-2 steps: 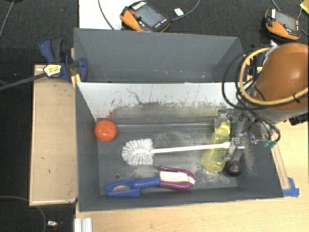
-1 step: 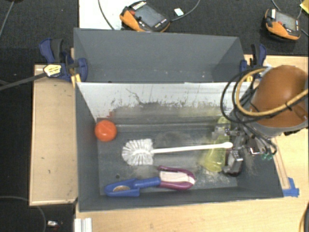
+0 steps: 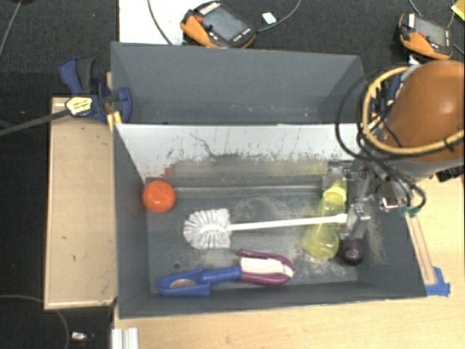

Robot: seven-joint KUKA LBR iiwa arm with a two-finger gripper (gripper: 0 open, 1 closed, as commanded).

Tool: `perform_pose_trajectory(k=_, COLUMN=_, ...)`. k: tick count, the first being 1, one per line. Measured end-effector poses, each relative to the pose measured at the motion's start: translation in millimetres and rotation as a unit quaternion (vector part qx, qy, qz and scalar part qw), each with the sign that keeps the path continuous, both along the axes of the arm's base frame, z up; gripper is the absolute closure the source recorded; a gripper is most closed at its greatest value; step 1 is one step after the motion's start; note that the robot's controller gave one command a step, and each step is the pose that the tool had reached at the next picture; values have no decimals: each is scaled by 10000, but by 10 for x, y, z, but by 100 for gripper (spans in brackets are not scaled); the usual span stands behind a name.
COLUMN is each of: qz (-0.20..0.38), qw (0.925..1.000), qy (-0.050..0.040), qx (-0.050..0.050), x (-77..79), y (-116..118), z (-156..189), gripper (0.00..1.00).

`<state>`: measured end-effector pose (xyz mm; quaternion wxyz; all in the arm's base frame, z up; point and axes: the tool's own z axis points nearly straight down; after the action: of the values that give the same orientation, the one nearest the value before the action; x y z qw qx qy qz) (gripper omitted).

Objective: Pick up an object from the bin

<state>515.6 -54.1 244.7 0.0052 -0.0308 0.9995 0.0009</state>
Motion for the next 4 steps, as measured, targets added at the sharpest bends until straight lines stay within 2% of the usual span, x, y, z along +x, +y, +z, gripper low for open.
perform_pose_trajectory(k=1, qz=-429, qw=9991, qy=19, qx=-2, x=272, y=-59, z=-805, gripper=0)
perform_pose_trajectory(k=2, qz=-249, qw=9997, qy=-4, qx=-3, x=160, y=83, z=-10, gripper=0)
perform_pose_trajectory(k=3, qz=156, qw=9999, qy=3, qx=-6, x=237, y=-52, z=-749, gripper=0)
perform_pose_trajectory(k=4, qz=-309, qw=9995, qy=-53, qx=2, x=85, y=-97, z=-403, gripper=0)
